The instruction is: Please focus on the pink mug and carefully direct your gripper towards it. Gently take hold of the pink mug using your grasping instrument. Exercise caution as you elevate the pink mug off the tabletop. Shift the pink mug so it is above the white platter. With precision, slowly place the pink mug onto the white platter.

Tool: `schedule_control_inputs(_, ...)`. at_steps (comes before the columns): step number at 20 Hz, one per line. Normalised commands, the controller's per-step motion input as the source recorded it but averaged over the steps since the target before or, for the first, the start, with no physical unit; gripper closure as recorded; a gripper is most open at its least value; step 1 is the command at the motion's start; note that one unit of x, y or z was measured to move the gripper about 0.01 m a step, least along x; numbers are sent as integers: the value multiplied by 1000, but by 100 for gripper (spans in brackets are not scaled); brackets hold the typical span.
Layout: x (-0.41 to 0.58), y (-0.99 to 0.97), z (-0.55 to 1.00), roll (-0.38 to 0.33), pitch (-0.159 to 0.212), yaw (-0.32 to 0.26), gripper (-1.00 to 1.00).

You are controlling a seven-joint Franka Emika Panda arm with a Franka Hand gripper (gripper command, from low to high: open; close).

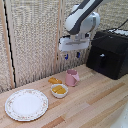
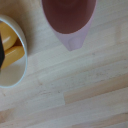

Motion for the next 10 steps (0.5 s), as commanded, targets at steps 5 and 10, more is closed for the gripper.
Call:
schedule_control_inputs(5, 55, -259, -255, -9, 2, 18, -100)
schedule_control_inputs(10, 11, -198, -348, -43, 10, 20, -100)
